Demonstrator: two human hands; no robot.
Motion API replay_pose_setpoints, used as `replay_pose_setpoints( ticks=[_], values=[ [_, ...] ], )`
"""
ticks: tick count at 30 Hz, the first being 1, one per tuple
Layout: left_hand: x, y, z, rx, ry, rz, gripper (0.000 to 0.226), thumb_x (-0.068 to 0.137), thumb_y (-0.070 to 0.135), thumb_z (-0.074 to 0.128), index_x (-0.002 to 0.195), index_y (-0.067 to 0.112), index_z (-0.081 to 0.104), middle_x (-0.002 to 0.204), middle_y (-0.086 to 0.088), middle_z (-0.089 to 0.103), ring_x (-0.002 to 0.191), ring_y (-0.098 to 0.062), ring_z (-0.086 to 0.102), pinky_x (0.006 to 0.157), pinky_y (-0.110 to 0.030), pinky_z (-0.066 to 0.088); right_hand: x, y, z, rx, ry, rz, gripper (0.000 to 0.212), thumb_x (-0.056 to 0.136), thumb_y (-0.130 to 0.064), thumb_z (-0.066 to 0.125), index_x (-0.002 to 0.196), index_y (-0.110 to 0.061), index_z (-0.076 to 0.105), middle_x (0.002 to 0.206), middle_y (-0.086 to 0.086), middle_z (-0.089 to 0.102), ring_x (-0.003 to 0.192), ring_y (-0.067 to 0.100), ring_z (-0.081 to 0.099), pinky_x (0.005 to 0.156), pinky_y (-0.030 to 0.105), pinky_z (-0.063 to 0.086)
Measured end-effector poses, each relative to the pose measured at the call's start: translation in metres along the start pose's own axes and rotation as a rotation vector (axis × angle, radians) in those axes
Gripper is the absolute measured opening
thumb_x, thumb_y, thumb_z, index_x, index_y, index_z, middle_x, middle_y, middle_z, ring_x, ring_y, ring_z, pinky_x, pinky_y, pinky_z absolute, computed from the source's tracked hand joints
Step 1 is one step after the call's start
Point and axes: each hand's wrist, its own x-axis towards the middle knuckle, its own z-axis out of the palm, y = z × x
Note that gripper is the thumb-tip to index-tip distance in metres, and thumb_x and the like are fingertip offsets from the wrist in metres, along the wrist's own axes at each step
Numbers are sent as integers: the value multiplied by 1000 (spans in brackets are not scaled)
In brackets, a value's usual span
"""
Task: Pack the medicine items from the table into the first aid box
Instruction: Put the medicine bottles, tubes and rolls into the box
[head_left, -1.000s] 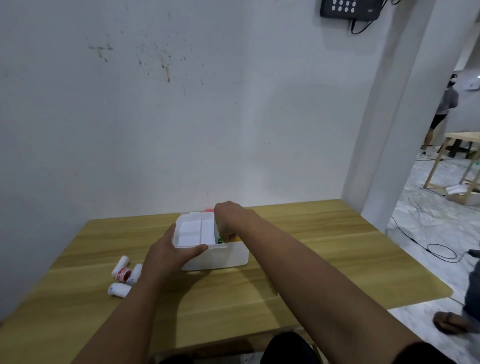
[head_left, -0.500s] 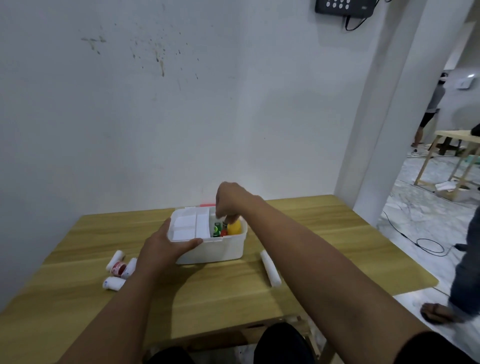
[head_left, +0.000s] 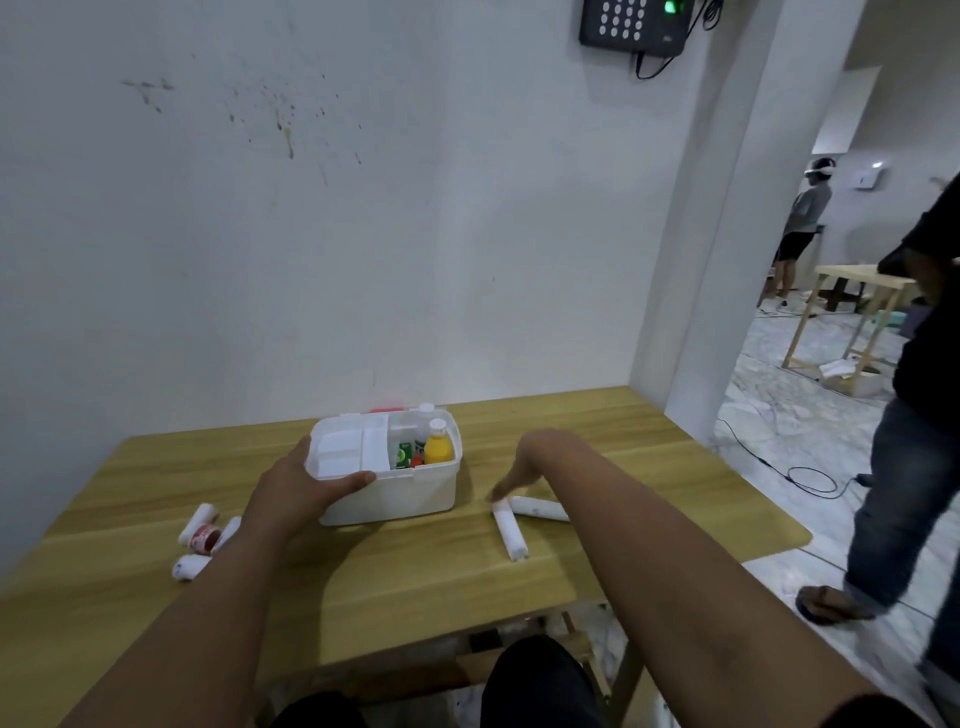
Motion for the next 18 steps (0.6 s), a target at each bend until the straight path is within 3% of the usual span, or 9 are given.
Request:
replay_pose_setpoints(
  ticks=[2, 5, 8, 12, 15, 18],
  values=[
    [0, -1, 1, -12, 8, 2, 95, 64, 65, 84, 145, 30, 47, 139, -4, 60, 119, -30, 56, 76, -38, 48, 6, 0, 18, -12, -38, 19, 98, 63, -77, 77, 134, -12, 58, 120, 8, 63, 112, 34, 64, 95, 45, 52],
    [-1, -1, 0, -29, 7, 0, 96, 65, 63, 84, 146, 30, 47, 140, -3, 59, 120, -29, 56, 76, -38, 49, 6, -4, 23, -33, -15, -20, 57, 81, -55, 77, 117, -14, 60, 127, 7, 63, 115, 33, 63, 90, 42, 52],
    [-1, 0, 0, -17, 3, -3, 98, 65, 63, 84, 148, 28, 44, 142, -5, 58, 122, -31, 55, 80, -40, 52, 2, -8, 15, -10, -8, -45, 55, 80, -42, 81, 120, -11, 59, 129, 9, 64, 114, 32, 65, 95, 44, 54],
    [-3, 3, 1, -24, 20, -10, 96, 67, 59, 85, 148, 26, 45, 143, -5, 57, 123, -31, 54, 81, -39, 51, 2, -10, -11, 356, 51, -136, 46, 79, -30, 83, 109, 0, 65, 113, 17, 73, 100, 34, 72, 90, 50, 59],
    [-2, 2, 1, -14, 26, -6, 96, 68, 59, 85, 148, 26, 45, 143, -6, 57, 124, -31, 54, 79, -37, 46, -3, -15, -40, 665, 170, -218, 37, 78, -19, 84, 101, 3, 64, 101, 22, 72, 87, 36, 73, 77, 50, 63],
    [0, 0, 1, 5, 8, 1, 97, 66, 64, 84, 148, 29, 44, 142, -5, 58, 122, -31, 55, 79, -39, 50, -17, -25, -63, 899, 249, -328, 37, 81, -5, 79, 113, 1, 62, 105, 20, 68, 91, 36, 70, 75, 48, 64]
  ],
)
